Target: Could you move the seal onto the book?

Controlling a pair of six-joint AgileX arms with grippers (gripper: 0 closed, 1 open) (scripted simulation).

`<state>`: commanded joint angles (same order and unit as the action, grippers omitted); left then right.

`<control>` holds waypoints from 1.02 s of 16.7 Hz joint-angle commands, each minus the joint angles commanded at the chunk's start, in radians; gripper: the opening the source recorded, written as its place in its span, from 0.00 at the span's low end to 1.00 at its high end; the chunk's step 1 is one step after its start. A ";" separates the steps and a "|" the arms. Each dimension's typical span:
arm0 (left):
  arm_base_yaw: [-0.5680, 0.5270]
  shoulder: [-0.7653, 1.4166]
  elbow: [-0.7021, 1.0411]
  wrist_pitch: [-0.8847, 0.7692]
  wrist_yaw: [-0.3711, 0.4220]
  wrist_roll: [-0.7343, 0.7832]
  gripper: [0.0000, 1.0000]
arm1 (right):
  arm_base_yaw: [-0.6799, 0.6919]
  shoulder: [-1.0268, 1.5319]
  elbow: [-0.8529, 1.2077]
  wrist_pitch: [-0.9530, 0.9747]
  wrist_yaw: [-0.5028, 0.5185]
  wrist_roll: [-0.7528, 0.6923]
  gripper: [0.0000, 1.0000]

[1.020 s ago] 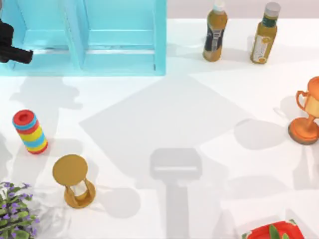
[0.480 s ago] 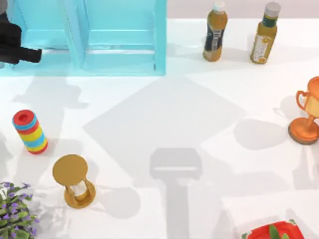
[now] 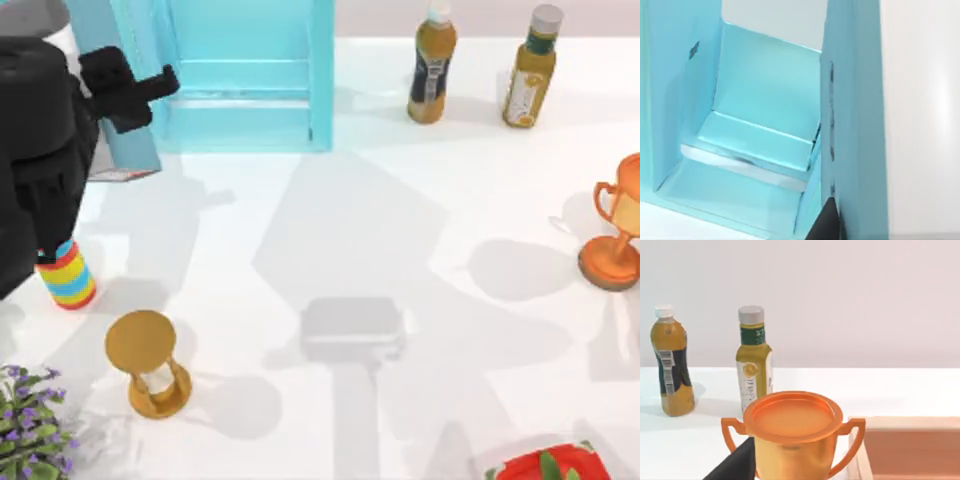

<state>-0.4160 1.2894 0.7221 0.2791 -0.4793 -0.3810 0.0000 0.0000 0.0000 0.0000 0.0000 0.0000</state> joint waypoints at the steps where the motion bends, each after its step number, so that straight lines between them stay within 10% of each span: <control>1: -0.041 0.028 0.011 -0.008 -0.044 -0.127 0.00 | 0.000 0.000 0.000 0.000 0.000 0.000 1.00; 10: -0.403 0.338 0.219 -0.118 -0.418 -1.298 0.00 | 0.000 0.000 0.000 0.000 0.000 0.000 1.00; 17: -0.605 0.589 0.471 -0.240 -0.653 -1.818 0.00 | 0.000 0.000 0.000 0.000 0.000 0.000 1.00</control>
<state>-1.0205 1.8784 1.1933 0.0386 -1.1327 -2.1992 0.0000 0.0000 0.0000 0.0000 0.0000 0.0000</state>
